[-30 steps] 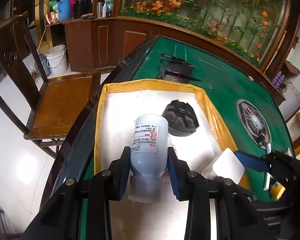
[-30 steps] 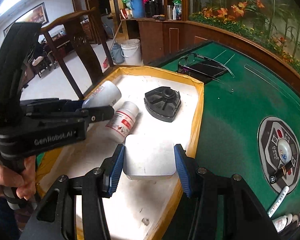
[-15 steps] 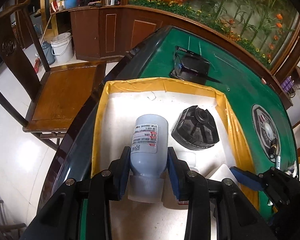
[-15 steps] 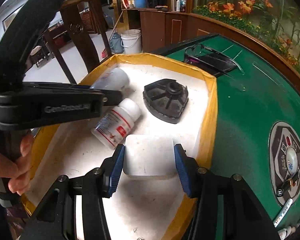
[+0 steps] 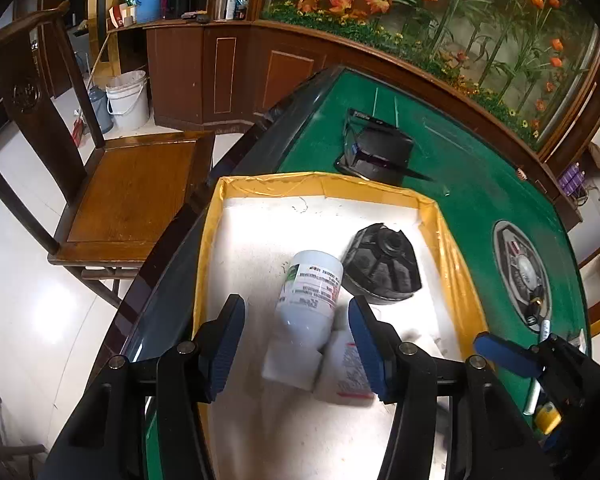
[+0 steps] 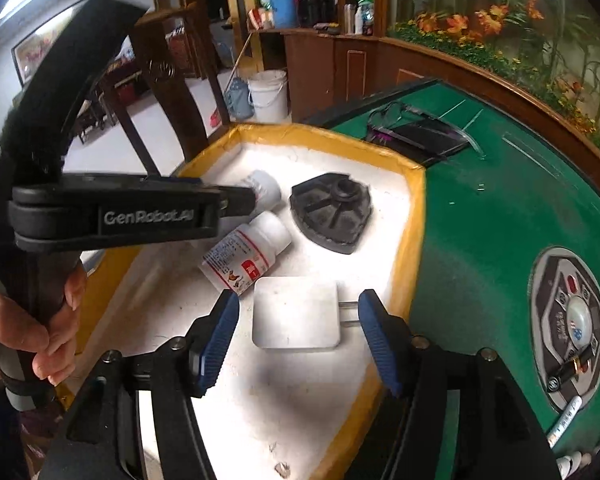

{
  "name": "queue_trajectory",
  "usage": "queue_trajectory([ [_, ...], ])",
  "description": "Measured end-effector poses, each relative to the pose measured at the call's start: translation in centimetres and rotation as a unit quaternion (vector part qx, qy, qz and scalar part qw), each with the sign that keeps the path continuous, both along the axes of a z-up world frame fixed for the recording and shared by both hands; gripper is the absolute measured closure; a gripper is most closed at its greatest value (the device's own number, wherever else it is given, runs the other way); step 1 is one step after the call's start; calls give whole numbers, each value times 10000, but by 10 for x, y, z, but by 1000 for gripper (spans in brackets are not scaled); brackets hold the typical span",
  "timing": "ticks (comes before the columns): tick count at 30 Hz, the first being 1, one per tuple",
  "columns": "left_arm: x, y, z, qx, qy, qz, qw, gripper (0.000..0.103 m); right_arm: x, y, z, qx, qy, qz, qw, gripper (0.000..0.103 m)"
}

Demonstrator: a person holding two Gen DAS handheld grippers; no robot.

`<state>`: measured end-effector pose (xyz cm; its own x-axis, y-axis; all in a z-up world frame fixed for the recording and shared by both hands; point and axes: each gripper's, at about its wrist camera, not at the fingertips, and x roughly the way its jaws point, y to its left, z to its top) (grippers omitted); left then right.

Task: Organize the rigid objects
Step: 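Carry the bottle and the white box into the tray and open both grippers, then grasp the white plug charger with the left gripper while the right returns to the table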

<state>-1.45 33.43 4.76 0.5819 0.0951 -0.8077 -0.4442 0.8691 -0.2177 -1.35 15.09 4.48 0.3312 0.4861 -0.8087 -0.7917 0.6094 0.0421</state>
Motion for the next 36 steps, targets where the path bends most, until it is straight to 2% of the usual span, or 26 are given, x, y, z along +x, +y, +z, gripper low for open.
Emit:
queue_trajectory([
  [4, -10, -11, 11, 37, -209, -26, 9998, 45, 1, -22, 17, 320, 89, -111, 9994, 41],
  [10, -24, -41, 22, 384, -392, -45, 9985, 40, -3, -48, 30, 666, 231, -146, 9974, 40],
  [13, -32, -62, 23, 636, -477, 27, 9968, 39, -6, -62, 33, 749, 285, -141, 9967, 36],
  [18, -44, -101, 27, 1155, -641, 92, 9912, 37, -4, -90, 33, 909, 524, -245, 9942, 36],
  [25, -59, -152, 32, 1687, -794, -39, 9825, 34, -14, -135, 34, 934, 246, -307, 9948, 36],
  [31, -74, -199, 31, 1689, -967, -466, 9798, 32, -17, -189, 29, 1022, 17, -526, 9934, 36],
  [36, -84, -240, 22, 1362, -911, -1275, 9782, 31, -9, -255, 29, 1398, -232, -1208, 9825, 36],
])
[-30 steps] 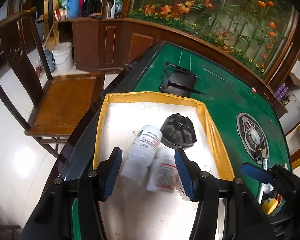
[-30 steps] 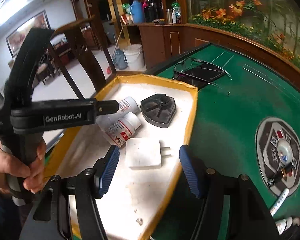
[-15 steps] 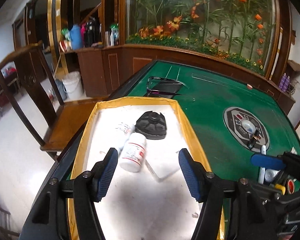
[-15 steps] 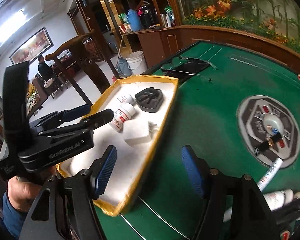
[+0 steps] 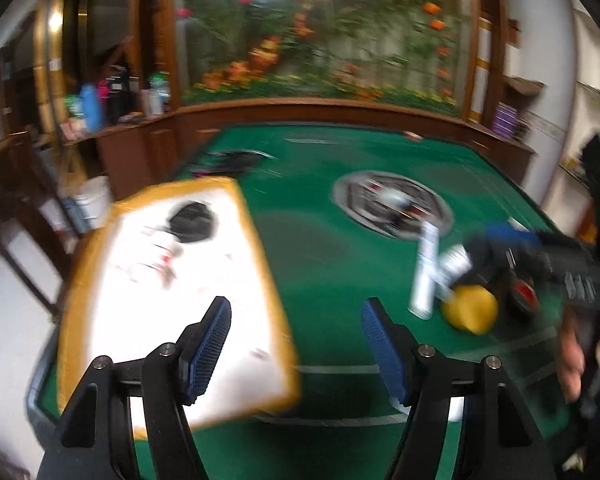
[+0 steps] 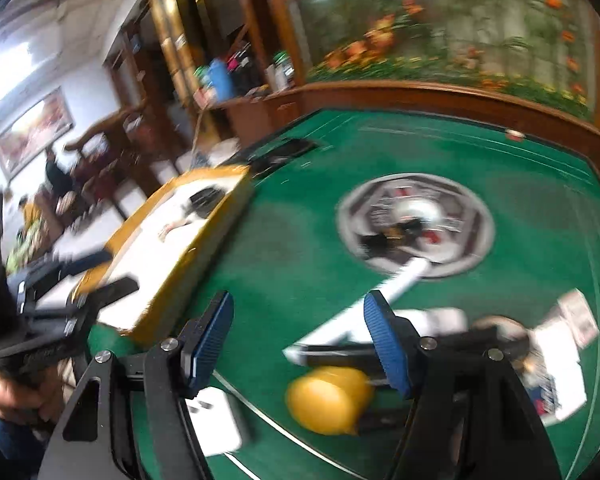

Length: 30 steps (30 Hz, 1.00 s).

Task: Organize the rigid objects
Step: 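Grasp the white plug charger with the left gripper while the right returns to the table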

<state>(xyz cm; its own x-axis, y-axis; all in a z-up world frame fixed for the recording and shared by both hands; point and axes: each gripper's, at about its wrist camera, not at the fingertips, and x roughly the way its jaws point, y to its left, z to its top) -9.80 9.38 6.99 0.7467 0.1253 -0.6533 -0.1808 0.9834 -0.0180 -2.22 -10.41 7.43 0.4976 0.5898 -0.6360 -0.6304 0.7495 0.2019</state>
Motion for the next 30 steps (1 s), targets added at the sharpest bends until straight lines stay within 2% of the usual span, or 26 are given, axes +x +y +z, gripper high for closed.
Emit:
queue_trajectory([
  [4, 0, -31, -14, -311, 383, -682, 9964, 28, 13, -41, -4, 499, 243, -398, 9977, 36],
  [6, 2, -47, -24, -492, 662, -1027, 9913, 27, 21, -50, -4, 677, 394, -456, 9959, 36],
  [8, 5, -58, -30, -413, 799, -1137, 9894, 26, 21, -51, -2, 702, 352, -456, 9959, 35],
  [10, 8, -64, -37, -324, 938, -1164, 9882, 25, 19, -49, -2, 617, 357, -383, 9967, 32],
  [13, 16, -72, -48, -295, 1160, -1245, 9850, 25, 16, -42, -5, 427, 431, -184, 9980, 32],
  [15, 20, -78, -53, -144, 1255, -1259, 9840, 27, 10, -34, -9, 206, 505, -31, 9985, 32],
  [17, 24, -81, -57, -48, 1313, -1248, 9834, 46, 2, -25, -14, 0, 556, 169, 9983, 32],
  [18, 25, -81, -56, 17, 1249, -1224, 9846, 48, -1, -22, -14, -62, 553, 233, 9982, 32],
  [21, 28, -80, -53, -49, 1231, -1222, 9848, 48, -13, -15, -17, -237, 468, 432, 9977, 32],
  [25, 22, -77, -56, -42, 1181, -1220, 9855, 48, -13, -11, -26, -617, 312, 238, 9973, 32],
  [28, 19, -76, -57, -45, 1125, -1234, 9860, 48, -14, -8, -31, -696, 362, 274, 9965, 32],
  [30, 18, -76, -58, -22, 1101, -1239, 9862, 48, -17, -3, -34, -897, 238, 257, 9953, 32],
])
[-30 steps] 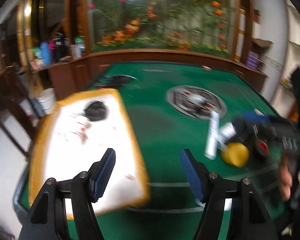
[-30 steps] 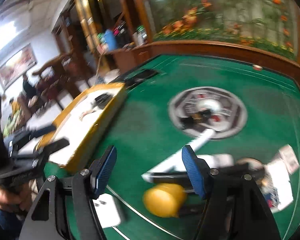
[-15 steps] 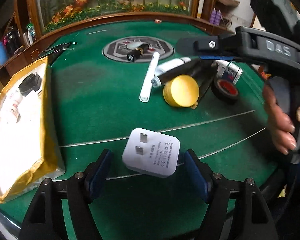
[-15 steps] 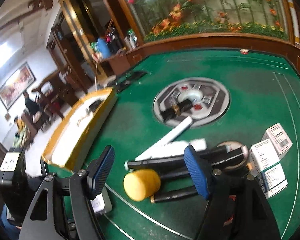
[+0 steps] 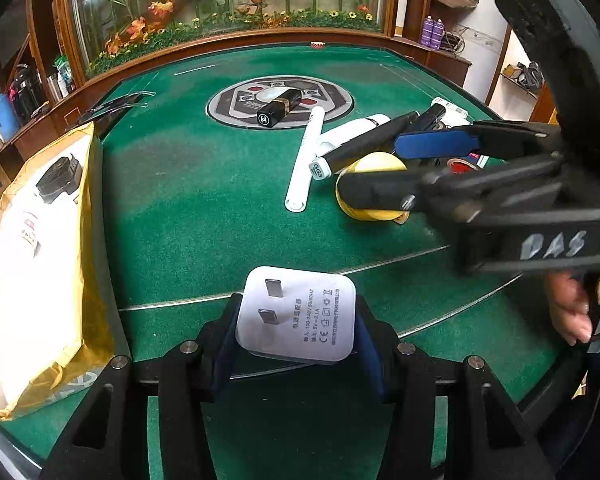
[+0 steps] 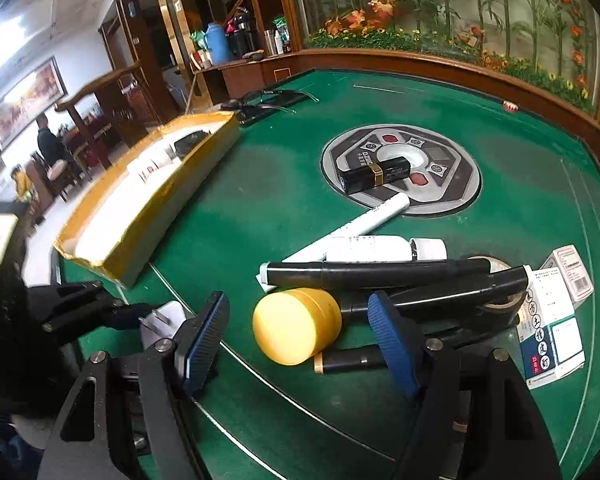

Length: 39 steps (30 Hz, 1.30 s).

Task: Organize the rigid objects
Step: 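Grasp the white plug charger with the left gripper while the right returns to the table, then close the right gripper on the yellow ball while the left holds the charger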

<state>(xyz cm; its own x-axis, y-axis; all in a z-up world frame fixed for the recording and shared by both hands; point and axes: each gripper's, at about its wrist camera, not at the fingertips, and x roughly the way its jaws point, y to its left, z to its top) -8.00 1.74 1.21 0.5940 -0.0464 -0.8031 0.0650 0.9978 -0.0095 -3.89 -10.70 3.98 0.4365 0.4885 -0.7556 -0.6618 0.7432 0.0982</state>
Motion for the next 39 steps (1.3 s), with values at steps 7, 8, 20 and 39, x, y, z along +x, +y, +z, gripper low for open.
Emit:
queue_trajectory([
  [7, 4, 0, -3, 21, -42, 22, 10000, 48, -8, 14, -13, -550, -384, 75, 9977, 38],
  [8, 4, 0, -3, 24, -43, 27, 10000, 48, -8, 14, -14, -583, -365, 74, 9976, 46],
  [20, 2, 0, 5, 169, -241, 170, 9994, 48, -8, 1, 1, -11, -203, 69, 9998, 56],
  [39, -1, -4, 9, 899, -521, 329, 9940, 48, -3, 1, 0, 108, -163, 2, 9998, 56],
])
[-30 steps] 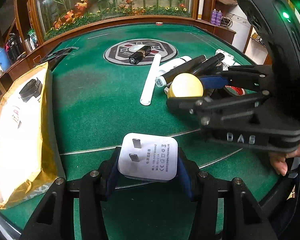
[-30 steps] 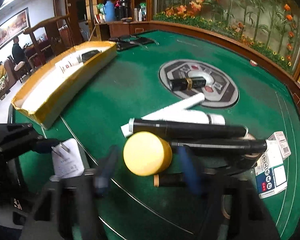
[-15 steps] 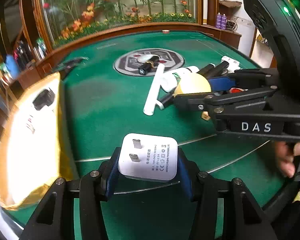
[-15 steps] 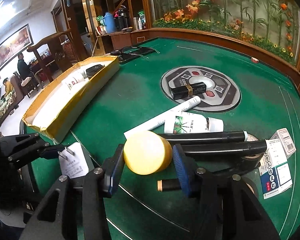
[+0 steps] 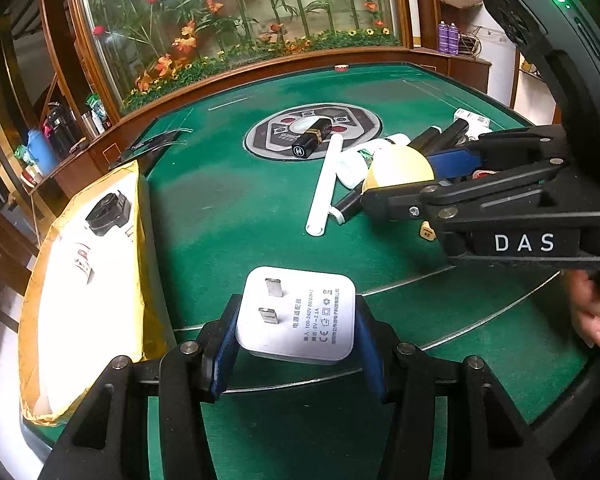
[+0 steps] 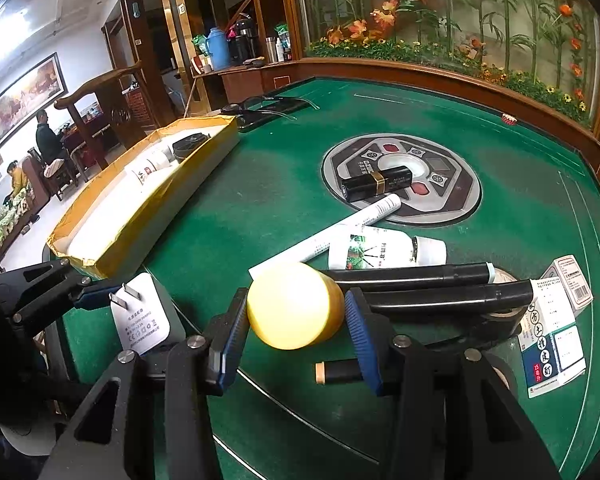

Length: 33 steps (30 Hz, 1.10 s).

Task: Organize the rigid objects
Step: 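Close the right gripper on the yellow ball while the left holds the charger, then carry the charger and yellow ball into the tray and open both grippers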

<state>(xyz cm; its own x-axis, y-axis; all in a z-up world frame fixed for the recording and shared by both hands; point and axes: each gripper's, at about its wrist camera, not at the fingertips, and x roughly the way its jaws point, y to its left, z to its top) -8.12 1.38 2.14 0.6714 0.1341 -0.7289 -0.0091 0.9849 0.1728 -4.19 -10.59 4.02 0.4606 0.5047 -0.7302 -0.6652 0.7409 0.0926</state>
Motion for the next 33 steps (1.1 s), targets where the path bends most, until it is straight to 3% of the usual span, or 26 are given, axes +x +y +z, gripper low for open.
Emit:
queue_trajectory([
  [13, -1, 0, 1, 27, -28, 19, 10000, 48, 1, 0, 1, 20, -3, 6, 10000, 56],
  [23, -10, 6, 18, -24, -264, 89, 9996, 48, 1, 0, 2, 74, 29, 3, 10000, 56],
  [33, -26, 59, 57, -334, -796, 632, 9943, 48, -2, 11, 13, 367, 109, 29, 9993, 56],
])
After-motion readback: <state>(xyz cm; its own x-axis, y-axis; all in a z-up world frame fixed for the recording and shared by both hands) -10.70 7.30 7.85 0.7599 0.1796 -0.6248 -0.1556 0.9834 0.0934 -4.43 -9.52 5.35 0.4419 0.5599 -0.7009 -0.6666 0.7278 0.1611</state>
